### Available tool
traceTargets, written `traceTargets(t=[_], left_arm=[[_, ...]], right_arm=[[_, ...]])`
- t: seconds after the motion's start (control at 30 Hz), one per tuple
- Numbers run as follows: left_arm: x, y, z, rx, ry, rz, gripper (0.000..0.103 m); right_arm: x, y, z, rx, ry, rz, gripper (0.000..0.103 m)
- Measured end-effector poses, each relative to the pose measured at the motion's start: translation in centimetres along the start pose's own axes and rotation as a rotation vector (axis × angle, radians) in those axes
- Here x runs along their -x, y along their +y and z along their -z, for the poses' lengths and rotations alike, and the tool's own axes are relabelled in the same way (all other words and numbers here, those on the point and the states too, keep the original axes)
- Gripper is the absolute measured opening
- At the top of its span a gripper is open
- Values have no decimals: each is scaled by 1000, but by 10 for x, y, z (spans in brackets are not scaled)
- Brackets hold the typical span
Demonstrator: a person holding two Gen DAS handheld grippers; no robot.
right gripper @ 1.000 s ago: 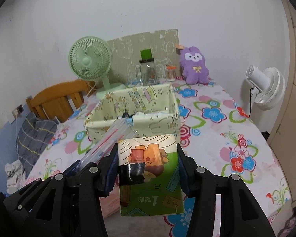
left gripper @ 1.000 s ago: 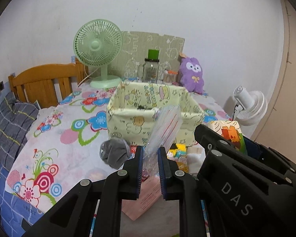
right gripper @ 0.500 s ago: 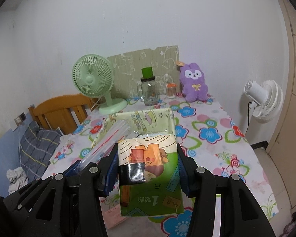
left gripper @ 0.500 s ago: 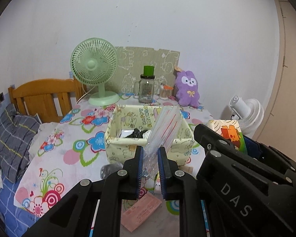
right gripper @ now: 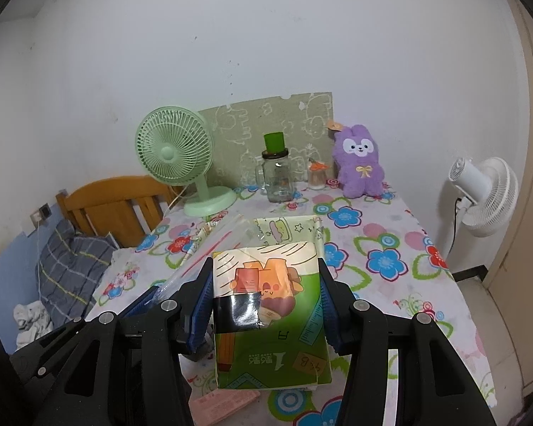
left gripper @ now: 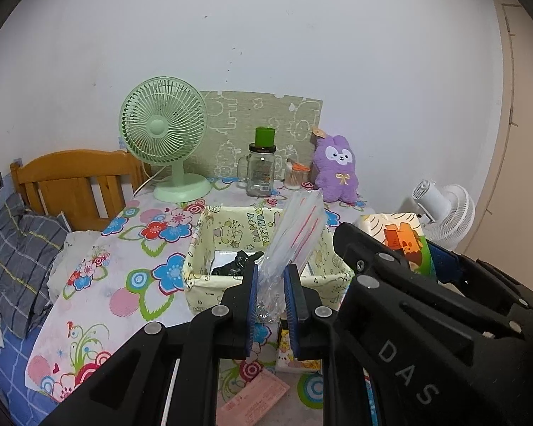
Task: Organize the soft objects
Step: 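Carry the clear bag with the left tool while the right tool carries the green box over the yellow box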
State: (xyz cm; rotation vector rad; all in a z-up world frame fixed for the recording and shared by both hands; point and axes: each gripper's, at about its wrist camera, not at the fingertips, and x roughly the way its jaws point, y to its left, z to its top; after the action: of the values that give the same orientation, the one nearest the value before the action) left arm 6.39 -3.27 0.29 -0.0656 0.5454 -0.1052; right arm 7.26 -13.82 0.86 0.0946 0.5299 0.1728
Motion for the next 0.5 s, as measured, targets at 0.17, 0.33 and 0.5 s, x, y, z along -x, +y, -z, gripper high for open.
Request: traceTargets(t=[0.17, 0.33, 0.5], left_arm=[[-10, 0, -8, -1, 1, -2, 13], [-23, 0, -17, -3, 4, 3, 13], [-37, 2, -23, -9, 7, -2, 13]], right_arm=[[-10, -2, -7, -3, 3, 1, 56], [-22, -5, -16, -2, 4, 12, 56], [-37, -6, -24, 2, 9, 22, 56]])
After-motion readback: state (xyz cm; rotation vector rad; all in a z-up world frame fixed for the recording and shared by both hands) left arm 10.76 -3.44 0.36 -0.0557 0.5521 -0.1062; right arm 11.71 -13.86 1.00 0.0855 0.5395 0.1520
